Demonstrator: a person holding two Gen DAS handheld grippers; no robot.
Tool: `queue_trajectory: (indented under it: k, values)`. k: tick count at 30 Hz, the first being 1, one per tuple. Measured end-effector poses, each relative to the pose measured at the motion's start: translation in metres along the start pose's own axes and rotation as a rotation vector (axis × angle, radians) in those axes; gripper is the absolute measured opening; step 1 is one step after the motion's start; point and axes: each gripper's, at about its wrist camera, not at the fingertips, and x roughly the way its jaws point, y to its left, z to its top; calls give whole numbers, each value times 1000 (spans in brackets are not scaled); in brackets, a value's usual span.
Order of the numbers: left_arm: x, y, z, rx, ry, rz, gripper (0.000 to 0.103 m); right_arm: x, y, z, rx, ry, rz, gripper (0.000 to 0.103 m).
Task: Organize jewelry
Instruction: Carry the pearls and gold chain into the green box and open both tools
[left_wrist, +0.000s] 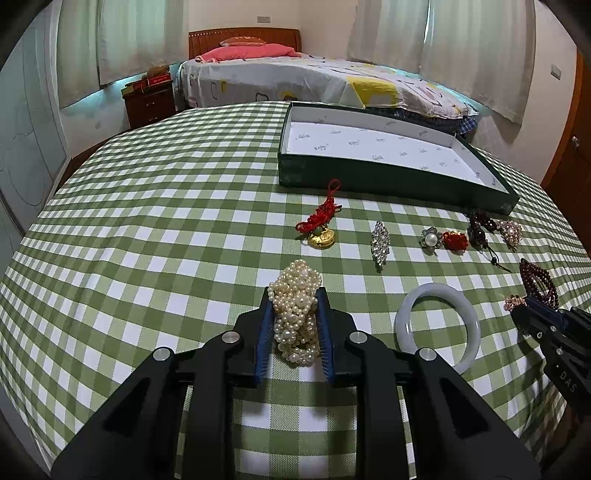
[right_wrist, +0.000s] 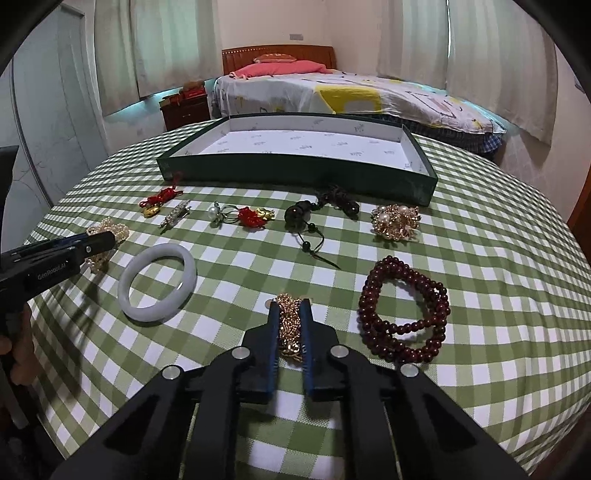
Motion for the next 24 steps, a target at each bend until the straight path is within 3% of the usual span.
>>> queue_trajectory:
  k: [14,24]
  values:
    - [-20,-4,11,-3,-57,-14,21,-29,-2,14,11,-102,2,11]
    - [-47,-10,46,-16,-137,-48,21,-57,-10,50,26,-218,3,11]
